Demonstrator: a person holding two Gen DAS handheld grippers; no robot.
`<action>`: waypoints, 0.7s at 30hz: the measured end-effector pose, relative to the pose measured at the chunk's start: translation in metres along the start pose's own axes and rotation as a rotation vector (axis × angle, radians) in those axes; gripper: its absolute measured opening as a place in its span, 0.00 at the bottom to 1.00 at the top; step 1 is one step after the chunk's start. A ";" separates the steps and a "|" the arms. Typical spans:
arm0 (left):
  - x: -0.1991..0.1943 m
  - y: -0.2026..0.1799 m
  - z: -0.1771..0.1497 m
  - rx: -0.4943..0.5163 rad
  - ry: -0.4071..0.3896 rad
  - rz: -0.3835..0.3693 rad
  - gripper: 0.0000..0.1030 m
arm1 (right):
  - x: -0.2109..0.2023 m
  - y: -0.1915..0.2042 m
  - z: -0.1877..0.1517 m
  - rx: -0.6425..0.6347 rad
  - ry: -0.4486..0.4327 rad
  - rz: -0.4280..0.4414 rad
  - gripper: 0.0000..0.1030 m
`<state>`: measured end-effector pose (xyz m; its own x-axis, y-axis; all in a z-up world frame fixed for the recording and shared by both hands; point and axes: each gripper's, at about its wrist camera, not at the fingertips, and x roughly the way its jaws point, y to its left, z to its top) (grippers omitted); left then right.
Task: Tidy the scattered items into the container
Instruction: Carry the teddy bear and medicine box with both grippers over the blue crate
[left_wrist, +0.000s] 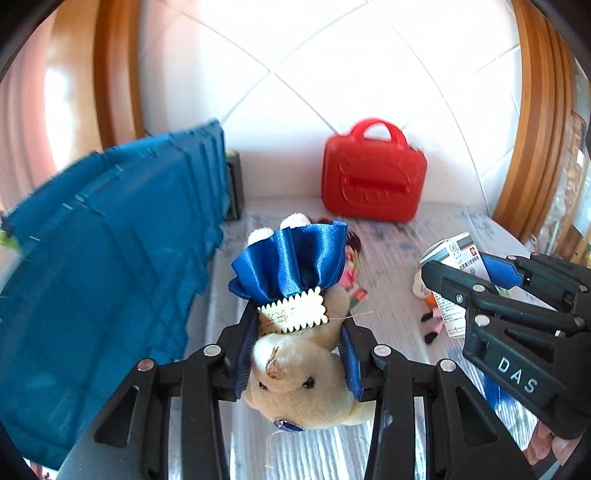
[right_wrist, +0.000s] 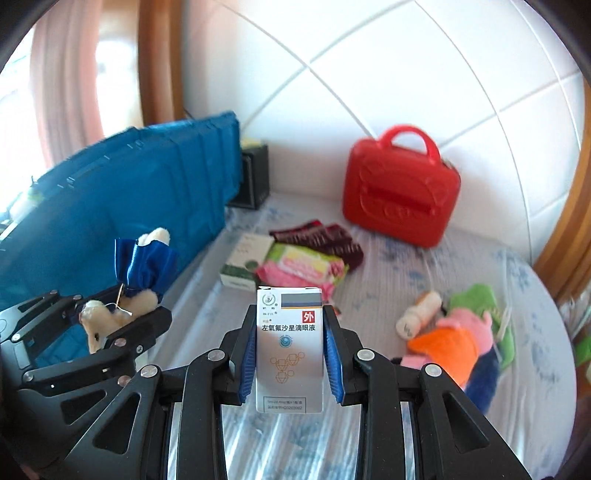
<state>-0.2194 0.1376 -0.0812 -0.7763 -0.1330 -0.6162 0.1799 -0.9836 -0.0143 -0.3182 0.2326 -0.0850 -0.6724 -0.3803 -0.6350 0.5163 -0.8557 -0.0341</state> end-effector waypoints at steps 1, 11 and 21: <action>-0.009 0.000 0.002 -0.007 -0.017 0.014 0.38 | -0.006 0.002 0.002 -0.014 -0.014 0.004 0.30; -0.074 0.040 0.019 -0.065 -0.140 0.120 0.38 | -0.046 0.048 0.033 -0.131 -0.125 0.070 0.30; -0.108 0.143 0.046 -0.100 -0.251 0.237 0.38 | -0.047 0.155 0.084 -0.239 -0.224 0.151 0.30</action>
<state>-0.1378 0.0062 0.0189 -0.8280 -0.3938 -0.3992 0.4212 -0.9067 0.0211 -0.2511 0.0883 0.0045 -0.6652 -0.5859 -0.4629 0.7100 -0.6882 -0.1493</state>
